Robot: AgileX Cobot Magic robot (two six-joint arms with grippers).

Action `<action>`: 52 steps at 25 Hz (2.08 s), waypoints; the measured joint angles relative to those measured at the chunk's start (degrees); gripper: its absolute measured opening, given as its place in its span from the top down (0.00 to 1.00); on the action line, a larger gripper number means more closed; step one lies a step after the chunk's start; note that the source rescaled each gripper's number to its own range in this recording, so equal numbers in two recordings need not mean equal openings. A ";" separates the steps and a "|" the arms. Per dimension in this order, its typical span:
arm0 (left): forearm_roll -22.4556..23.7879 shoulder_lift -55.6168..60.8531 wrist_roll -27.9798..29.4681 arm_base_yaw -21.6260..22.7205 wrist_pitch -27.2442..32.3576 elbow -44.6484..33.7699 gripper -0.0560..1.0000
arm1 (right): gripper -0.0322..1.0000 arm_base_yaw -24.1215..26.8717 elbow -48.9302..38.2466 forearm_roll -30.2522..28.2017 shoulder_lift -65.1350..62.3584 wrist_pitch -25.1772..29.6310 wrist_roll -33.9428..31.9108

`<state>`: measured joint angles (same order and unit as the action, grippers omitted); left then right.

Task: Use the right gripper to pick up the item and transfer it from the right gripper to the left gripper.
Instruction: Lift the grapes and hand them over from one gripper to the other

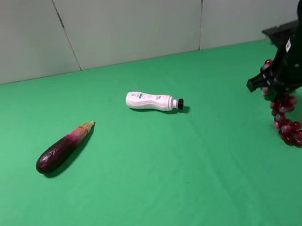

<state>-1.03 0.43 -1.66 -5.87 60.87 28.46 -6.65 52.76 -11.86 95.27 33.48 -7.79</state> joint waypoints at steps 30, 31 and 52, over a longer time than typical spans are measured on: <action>0.00 0.00 0.00 0.00 0.00 0.00 0.04 | 0.95 -41.59 12.92 2.66 -17.83 12.35 18.30; 0.00 0.00 0.00 0.00 0.00 0.00 0.04 | 0.95 -42.38 12.92 2.87 -17.83 11.32 18.91; 0.00 0.00 0.00 0.00 0.00 0.00 0.04 | 0.95 -43.50 12.92 8.45 -13.07 6.42 26.40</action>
<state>-1.03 0.43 -1.66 -5.87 60.87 28.46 -50.15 65.68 -3.41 82.20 39.89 18.61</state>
